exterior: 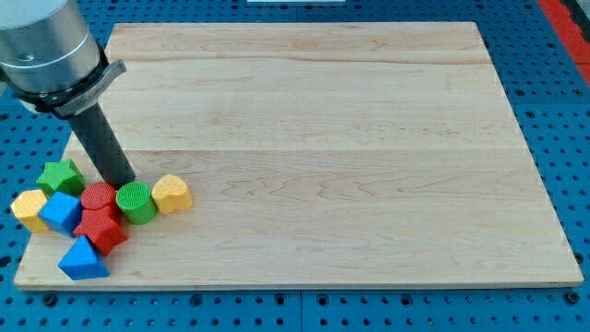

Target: Point at the green star

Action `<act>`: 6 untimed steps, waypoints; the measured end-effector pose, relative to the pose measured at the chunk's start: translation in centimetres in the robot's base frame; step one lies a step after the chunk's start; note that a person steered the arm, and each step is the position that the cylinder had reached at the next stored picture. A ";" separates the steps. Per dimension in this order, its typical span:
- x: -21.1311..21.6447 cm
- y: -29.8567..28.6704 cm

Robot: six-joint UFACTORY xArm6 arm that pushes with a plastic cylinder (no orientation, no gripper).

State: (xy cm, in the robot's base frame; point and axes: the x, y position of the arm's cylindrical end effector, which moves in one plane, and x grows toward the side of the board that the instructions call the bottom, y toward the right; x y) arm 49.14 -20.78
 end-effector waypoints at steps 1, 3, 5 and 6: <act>-3.1 2.9; -9.7 -3.8; -3.7 -9.7; -10.0 -8.4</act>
